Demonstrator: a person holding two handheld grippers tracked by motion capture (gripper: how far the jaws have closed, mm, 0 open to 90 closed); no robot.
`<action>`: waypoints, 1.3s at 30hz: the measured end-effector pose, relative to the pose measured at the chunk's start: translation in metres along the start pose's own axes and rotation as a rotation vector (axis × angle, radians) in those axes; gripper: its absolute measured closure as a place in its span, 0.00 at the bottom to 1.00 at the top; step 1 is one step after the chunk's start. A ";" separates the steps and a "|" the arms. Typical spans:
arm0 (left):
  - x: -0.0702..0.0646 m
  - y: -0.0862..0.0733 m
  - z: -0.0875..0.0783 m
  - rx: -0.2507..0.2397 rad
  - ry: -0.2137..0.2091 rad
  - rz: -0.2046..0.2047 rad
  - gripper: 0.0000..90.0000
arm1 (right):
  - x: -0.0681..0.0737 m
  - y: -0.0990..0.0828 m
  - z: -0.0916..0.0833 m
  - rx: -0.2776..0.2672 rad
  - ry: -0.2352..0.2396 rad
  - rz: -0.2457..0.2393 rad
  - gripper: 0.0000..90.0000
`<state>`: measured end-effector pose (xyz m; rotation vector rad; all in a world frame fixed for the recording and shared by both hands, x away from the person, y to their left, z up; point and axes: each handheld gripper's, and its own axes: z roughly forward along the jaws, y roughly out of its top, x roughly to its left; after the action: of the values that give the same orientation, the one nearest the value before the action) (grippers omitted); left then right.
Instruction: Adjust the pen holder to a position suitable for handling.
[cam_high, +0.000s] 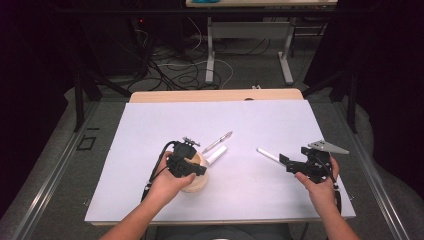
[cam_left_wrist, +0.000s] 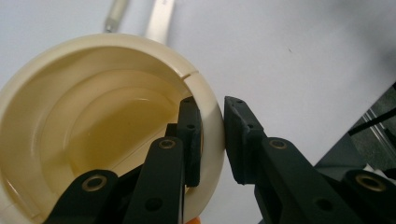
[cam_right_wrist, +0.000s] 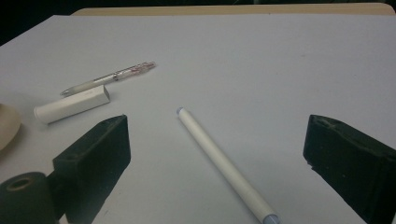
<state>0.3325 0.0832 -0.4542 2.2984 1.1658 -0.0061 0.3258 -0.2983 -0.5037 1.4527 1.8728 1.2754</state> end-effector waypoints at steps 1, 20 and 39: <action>-0.003 0.000 0.001 0.002 -0.003 0.005 0.86 | 0.000 0.000 0.000 0.000 0.000 -0.001 0.08; -0.059 0.019 0.029 0.028 -0.063 0.063 0.86 | 0.000 0.000 0.000 0.000 0.005 -0.007 0.08; -0.065 0.019 0.038 -0.012 -0.087 0.094 0.78 | 0.000 0.000 0.000 0.001 0.012 -0.023 0.08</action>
<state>0.3152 0.0075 -0.4610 2.3164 1.0109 -0.0625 0.3260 -0.2985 -0.5036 1.4227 1.8933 1.2747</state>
